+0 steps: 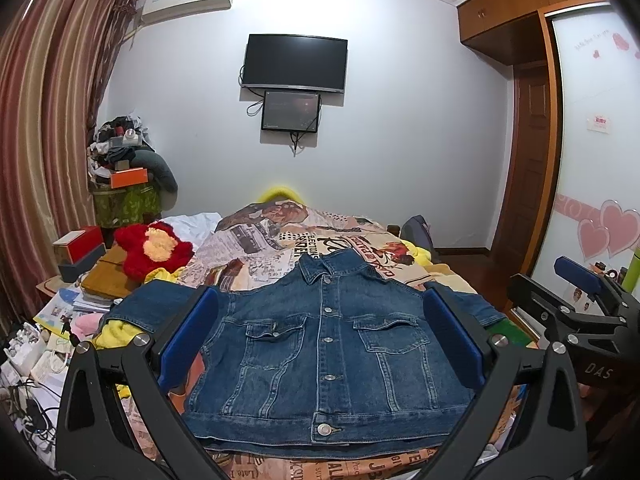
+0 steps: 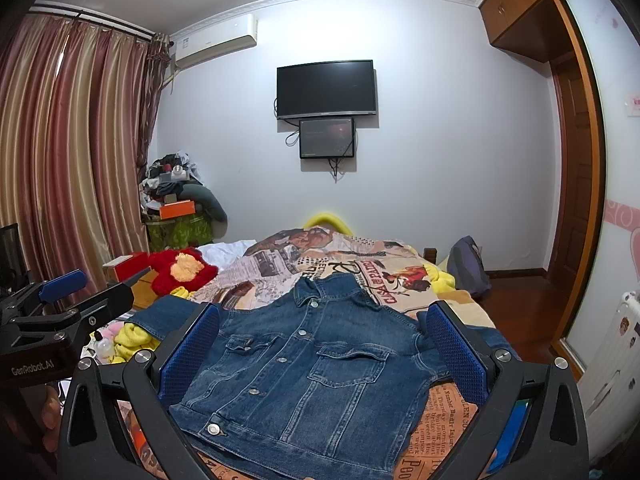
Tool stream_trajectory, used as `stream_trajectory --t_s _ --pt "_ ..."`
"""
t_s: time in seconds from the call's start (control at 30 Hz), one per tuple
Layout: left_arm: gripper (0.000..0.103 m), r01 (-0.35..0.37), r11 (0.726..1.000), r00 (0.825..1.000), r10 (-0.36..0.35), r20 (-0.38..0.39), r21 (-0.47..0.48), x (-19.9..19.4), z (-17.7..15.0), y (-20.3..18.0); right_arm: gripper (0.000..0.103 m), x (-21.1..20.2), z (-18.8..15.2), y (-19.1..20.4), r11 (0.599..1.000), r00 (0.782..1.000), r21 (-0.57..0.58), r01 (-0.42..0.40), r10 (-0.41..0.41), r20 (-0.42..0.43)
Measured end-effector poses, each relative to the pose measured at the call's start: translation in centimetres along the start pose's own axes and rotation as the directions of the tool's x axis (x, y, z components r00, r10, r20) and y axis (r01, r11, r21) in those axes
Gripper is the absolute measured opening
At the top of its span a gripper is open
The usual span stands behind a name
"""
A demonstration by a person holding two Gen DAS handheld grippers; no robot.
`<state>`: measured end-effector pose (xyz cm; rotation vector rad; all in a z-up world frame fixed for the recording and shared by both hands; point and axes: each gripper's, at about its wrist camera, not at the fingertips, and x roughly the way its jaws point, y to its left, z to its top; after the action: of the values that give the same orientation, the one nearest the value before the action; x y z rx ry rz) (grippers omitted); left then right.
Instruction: Fold large clothes
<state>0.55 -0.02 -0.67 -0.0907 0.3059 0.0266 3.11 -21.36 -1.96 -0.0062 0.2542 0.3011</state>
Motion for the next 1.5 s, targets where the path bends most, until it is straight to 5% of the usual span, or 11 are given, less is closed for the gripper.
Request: stream_trajectory --t_s 1.0,1.5 --pt "0.103 -0.001 1.000 1.000 0.001 -0.010 -0.012 0.7 0.2 0.6 0.103 0.9 -0.4 -0.5 1.000 1.000 -0.004 0.007 -0.007 -0.025" --pt "0.103 -0.124 0.991 0.991 0.121 -0.060 -0.058 8.2 0.6 6.1 0.103 10.1 0.9 -1.0 0.999 0.990 -0.033 0.016 -0.020 -0.137"
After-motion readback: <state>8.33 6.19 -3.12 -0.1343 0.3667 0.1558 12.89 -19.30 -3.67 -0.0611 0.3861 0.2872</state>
